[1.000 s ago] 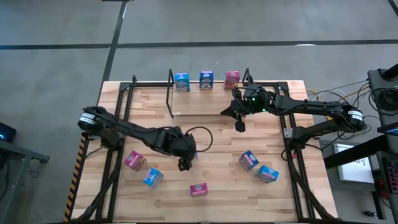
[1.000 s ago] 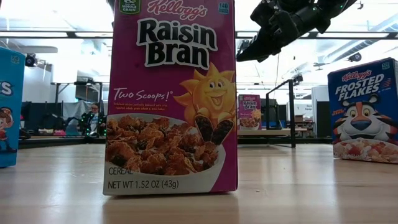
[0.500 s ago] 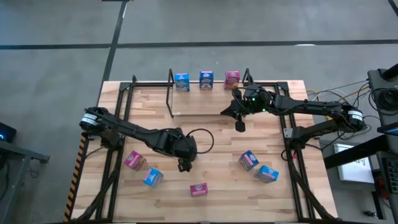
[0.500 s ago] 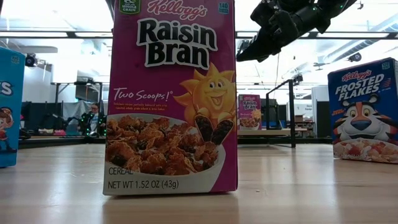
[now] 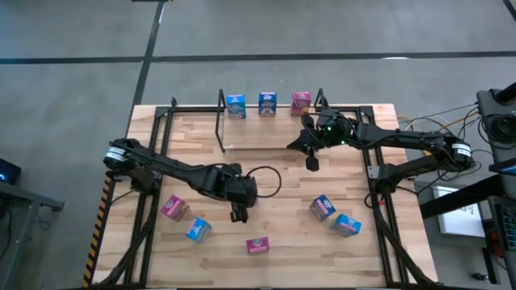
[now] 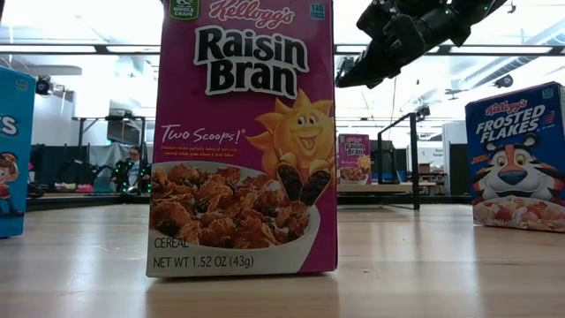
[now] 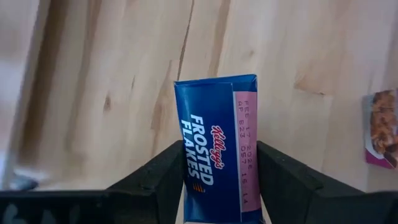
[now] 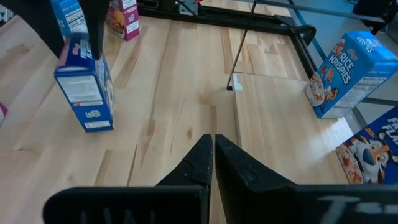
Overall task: Stack cereal on shelf
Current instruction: Put the left dark blue cereal box on the shelf aligned with the other dark blue cereal
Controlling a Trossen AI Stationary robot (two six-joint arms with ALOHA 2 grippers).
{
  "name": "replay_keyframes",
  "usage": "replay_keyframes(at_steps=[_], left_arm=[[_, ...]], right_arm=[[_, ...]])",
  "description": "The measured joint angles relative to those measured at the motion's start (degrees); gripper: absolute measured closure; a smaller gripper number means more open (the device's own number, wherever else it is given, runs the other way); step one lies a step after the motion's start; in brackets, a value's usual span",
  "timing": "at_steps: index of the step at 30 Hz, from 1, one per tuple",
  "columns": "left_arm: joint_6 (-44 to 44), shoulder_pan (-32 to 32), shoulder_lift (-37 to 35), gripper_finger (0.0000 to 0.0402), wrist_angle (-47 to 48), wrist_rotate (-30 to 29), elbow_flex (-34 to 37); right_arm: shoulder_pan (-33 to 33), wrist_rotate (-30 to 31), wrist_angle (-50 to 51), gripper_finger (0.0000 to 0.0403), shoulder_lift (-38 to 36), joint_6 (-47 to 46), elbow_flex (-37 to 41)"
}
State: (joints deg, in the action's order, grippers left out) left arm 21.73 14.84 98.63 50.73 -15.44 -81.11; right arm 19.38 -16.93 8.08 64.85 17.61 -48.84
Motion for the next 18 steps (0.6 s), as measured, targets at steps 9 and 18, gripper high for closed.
replay_keyframes(at_steps=[9, 18], left_arm=[[-20.35, -5.65, -0.08, 0.0235, 3.02, -0.08, -7.9], [-42.33, -16.92, -0.09, 0.0235, 3.61, 1.72, -13.55]], right_arm=[[-0.02, 0.0, 3.43, 0.0394, -3.97, -0.14, 0.53], [0.0, 0.0, 3.73, 0.0394, -6.28, -0.5, 2.38]])
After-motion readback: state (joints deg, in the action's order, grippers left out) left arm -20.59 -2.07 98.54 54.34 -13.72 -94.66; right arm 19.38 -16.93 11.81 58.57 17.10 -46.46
